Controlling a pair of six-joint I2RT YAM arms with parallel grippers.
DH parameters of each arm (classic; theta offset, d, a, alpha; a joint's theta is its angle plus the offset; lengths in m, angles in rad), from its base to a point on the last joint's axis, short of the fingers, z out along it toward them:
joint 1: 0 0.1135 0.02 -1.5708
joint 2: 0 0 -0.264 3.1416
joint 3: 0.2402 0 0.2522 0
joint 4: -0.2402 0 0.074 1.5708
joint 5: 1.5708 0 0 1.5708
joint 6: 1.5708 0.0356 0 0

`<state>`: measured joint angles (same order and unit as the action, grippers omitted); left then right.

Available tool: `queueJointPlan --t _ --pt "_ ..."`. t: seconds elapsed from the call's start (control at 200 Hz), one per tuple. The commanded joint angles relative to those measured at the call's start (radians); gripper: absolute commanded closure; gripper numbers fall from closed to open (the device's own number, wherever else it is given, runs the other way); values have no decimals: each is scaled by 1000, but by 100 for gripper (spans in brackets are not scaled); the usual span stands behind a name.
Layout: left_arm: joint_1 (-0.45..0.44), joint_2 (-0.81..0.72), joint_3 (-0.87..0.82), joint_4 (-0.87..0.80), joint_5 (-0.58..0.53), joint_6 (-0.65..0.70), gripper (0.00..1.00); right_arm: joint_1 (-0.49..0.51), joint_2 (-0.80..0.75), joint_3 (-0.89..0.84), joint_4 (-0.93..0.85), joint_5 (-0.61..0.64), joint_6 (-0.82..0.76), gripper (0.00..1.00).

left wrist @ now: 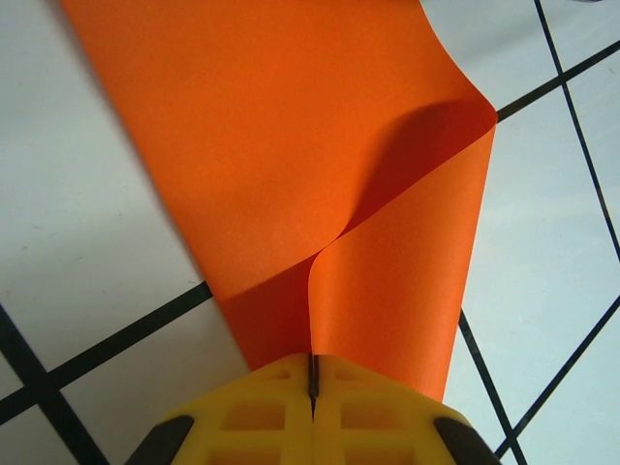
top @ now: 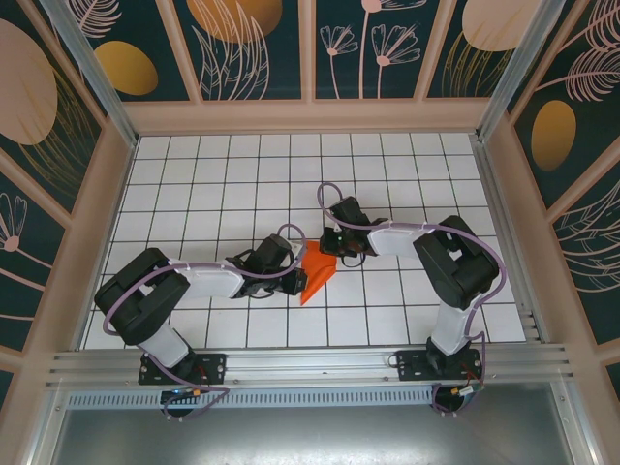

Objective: Fold a paper plane with a square sheet of paper (pick it up from the middle)

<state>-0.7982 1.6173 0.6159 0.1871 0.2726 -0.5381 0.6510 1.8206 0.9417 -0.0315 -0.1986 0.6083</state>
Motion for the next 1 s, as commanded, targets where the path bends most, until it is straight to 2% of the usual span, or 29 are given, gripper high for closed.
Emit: queueJointPlan --t 0.0,0.3,0.455,0.625,0.831,0.996 --pt "7 7 -12 20 16 -8 93 21 59 -37 -78 31 7 88" --pt "7 41 1 16 21 21 94 22 42 -14 -71 10 10 86" --pt "7 44 -8 20 17 21 94 9 -15 3 -72 2 19 83" --pt "7 51 -7 29 24 23 95 -12 -156 -27 -69 18 46 77" --pt "7 74 23 39 40 14 95 -15 -366 -166 -40 56 126 77" --pt "7 91 43 51 47 -1 95 -4 -549 -372 123 -37 250 83"
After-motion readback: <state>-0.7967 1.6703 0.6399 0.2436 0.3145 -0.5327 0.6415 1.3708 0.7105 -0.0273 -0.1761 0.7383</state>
